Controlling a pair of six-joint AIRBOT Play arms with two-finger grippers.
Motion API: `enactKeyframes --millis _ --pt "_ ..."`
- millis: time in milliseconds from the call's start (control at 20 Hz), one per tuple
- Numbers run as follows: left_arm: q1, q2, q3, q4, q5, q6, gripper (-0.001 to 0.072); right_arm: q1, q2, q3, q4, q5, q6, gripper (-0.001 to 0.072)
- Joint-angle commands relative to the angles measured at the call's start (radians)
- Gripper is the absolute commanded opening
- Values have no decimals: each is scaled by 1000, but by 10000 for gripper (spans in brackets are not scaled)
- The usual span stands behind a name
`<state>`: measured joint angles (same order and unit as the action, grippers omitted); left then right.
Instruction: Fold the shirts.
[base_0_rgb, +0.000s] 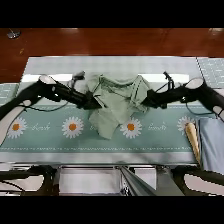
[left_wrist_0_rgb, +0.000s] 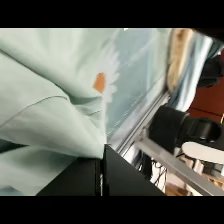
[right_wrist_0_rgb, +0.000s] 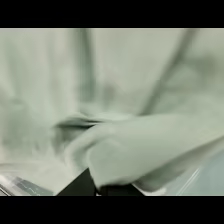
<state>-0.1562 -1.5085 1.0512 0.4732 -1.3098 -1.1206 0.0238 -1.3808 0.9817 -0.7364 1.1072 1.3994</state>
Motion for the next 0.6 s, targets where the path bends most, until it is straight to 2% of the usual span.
enactKeyframes --millis 0,150,300,550 --pt "129 121 170 -3 -76 -2 27 -55 60 304 -135 136 57 26" --pt "246 264 424 -3 -36 -2 27 -88 159 628 -193 151 53 26" --pt "372 386 657 -3 15 -21 27 -98 279 863 -293 156 53 26" --pt "629 592 858 43 113 -114 27 -98 554 970 -487 177 60 26"
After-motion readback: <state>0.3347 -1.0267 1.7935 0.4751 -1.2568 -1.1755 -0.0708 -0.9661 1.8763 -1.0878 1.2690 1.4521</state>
